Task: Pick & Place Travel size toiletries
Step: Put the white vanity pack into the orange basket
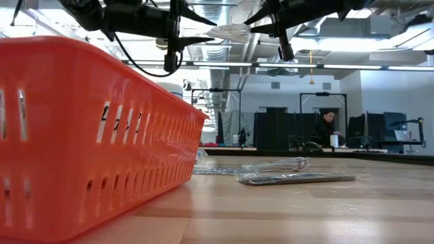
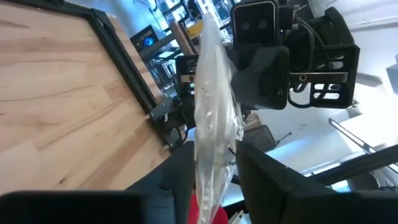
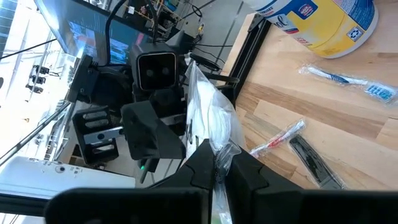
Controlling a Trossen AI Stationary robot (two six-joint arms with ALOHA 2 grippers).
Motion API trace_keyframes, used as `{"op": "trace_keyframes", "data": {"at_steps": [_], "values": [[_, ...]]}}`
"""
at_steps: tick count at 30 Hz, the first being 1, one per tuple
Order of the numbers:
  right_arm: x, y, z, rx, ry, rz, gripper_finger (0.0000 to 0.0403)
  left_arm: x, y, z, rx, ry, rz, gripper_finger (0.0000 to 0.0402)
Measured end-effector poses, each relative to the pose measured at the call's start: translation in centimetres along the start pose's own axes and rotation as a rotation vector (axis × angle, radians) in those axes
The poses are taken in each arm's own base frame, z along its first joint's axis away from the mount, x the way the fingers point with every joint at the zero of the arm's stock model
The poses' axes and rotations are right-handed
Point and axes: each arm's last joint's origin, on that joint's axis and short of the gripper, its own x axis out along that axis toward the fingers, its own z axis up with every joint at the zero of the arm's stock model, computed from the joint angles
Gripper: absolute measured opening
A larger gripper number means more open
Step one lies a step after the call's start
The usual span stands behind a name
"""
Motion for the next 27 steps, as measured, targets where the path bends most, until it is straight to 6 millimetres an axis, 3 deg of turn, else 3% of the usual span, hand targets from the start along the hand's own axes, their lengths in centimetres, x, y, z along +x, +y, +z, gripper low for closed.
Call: {"op": "trace_keyframes", "data": {"at_steps": [7, 11, 15, 20, 23, 27], "values": [[0.0, 0.0, 0.0, -0.011, 0.001, 0.000, 0.0025, -0.1, -0.1, 0.2, 0.002, -0.006, -0.011, 0.0016], [0.0, 0.0, 0.0, -0.010, 0.000, 0.000, 0.0055, -0.1, -0.1, 0.1, 0.002, 0.009, -0.021, 0.0007], [0.0, 0.0, -0.1, 0.002, 0.008, 0.005, 0.0112, -0.1, -0.4, -0.2, -0.016, 0.054, -0.047, 0.0003], [-0.7, 0.8, -0.4, -0.008, 0.048, 0.055, 0.0212, -0.3, -1.4, -1.8, -0.083, 0.105, -0.058, 0.0001], [-2.0, 1.9, -0.6, -0.054, 0.077, 0.120, 0.0262, -1.2, -2.9, -3.4, -0.108, 0.084, -0.016, 0.0001], [-4.7, 3.7, -0.7, -0.108, 0.092, 0.210, 0.0295, -3.1, -6.0, -5.7, -0.074, 0.091, 0.141, 0.0001]]}}
